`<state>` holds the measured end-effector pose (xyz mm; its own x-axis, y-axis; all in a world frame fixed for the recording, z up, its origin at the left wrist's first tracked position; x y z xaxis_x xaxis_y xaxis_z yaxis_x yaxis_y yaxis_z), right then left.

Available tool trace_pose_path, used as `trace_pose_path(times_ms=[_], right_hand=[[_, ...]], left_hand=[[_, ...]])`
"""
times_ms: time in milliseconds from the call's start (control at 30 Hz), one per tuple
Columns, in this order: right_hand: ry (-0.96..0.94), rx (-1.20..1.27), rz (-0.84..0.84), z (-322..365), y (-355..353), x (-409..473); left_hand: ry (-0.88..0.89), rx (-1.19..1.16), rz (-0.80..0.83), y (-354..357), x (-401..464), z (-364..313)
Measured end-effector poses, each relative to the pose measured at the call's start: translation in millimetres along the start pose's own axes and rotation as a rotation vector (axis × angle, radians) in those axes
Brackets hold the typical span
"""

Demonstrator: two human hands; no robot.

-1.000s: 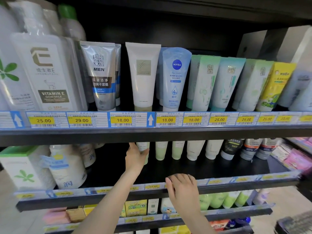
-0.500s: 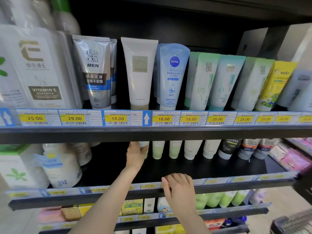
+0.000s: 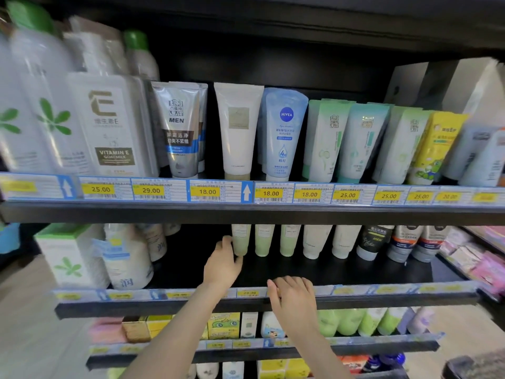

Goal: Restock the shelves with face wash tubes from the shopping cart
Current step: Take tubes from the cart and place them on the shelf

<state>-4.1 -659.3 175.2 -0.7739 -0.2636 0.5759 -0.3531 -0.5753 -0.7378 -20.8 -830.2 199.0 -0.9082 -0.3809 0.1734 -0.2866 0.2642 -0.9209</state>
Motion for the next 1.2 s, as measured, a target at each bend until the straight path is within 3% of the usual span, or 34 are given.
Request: trace_pose_path(times_ms=[167, 267, 500, 700, 933, 1200], right_hand=[[0.079, 0.055, 0.09, 1, -8, 7], [0.097, 0.097, 0.107, -3, -21, 7], [0.215, 0.043, 0.123, -42, -73, -25], [0.394, -0.076, 0.107, -111, -147, -80], [0.651, -0.197, 0.019, -207, -244, -172], [0.956, -0.286, 0.103, -313, -341, -289]], left_hand=[[0.2, 0.404, -0.095, -17, -37, -16], [0.276, 0.49, -0.124, -23, -54, -27], [0.443, 0.519, -0.099, -19, -88, -83], [0.725, 0.534, -0.124, 11, -126, -174], [0.98, 0.528, 0.043, 69, -209, -306], [1.107, 0.472, 0.176, 139, -316, -432]])
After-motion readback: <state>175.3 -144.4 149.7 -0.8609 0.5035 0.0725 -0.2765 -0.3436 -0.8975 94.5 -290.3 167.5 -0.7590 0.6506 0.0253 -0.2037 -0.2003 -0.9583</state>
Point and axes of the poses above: each hand's wrist, its own x-axis towards the middle knuckle, its own y-axis out of the palm, z = x × y, the point moved 5 cm from there along x, towards the middle knuckle, and after that the axes turned 15 degrees about x, right-handed, at the moved point
